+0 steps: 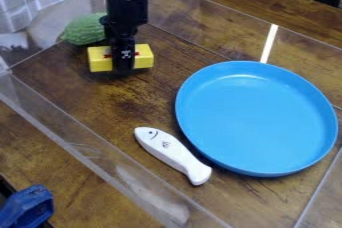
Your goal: Put the yellow brick in the blue tray
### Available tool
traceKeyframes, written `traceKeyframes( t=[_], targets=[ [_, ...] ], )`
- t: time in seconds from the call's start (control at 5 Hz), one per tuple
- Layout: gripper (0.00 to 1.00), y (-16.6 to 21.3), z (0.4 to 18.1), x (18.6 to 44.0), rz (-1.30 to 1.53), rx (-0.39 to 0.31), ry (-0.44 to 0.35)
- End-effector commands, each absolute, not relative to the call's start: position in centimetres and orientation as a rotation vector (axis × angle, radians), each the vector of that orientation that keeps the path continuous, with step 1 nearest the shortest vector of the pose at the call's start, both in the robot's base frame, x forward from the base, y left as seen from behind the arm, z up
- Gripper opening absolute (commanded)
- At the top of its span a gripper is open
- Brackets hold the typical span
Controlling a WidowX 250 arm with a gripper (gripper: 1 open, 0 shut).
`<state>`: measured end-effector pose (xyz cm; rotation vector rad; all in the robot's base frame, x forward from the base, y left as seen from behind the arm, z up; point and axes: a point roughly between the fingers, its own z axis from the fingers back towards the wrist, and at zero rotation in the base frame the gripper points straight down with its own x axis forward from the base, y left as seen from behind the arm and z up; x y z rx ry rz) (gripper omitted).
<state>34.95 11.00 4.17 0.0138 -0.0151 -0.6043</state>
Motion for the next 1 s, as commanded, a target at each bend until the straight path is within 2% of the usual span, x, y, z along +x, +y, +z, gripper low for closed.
traceKeyframes(
  t=[0.0,0.2,0.6,0.8],
  targets=[
    [0.0,10.4,8.2,36.6,-0.622,0.078,-0.095],
    [0.0,9.9,9.0,37.0,-0.626,0.087,-0.1],
    [0.0,6.2,13.6,37.7,-0.644,0.121,-0.112],
    [0.0,3.3,15.3,37.4,-0.652,0.118,-0.125]
  ],
)
